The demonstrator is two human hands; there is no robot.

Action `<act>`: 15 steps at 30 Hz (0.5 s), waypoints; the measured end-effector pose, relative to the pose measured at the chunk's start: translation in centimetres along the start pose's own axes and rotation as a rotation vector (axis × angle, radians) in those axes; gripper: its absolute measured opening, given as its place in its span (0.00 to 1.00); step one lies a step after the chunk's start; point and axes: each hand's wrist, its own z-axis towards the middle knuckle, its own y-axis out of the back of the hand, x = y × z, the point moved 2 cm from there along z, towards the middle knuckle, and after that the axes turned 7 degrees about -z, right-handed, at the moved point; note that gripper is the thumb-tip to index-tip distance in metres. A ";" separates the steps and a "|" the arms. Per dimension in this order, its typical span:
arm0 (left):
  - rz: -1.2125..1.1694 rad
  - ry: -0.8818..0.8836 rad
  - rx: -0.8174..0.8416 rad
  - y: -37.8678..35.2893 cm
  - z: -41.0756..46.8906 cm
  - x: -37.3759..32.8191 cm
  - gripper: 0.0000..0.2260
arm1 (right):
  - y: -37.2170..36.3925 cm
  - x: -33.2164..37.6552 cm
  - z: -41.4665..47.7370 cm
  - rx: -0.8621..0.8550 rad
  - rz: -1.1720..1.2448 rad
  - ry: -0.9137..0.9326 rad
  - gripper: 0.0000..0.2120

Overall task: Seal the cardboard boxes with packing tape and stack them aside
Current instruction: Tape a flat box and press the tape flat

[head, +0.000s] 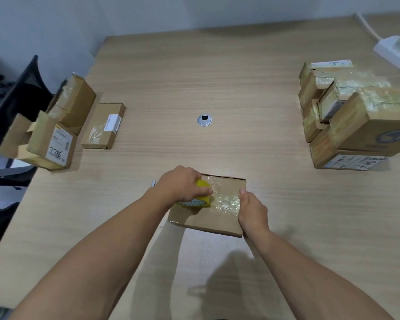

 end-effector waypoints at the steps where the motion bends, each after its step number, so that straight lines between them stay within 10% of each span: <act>1: 0.023 -0.002 -0.017 0.0 -0.1 -0.1 0.20 | 0.0 0.0 0.0 0.002 -0.002 0.000 0.20; 10: -0.749 -0.063 0.044 -1.2 -2.1 4.1 0.14 | -0.3 0.7 0.1 0.036 0.080 -0.134 0.19; 15: -0.687 -0.010 0.047 -0.9 -2.3 5.6 0.27 | -0.8 0.9 0.1 -0.034 0.011 -0.060 0.22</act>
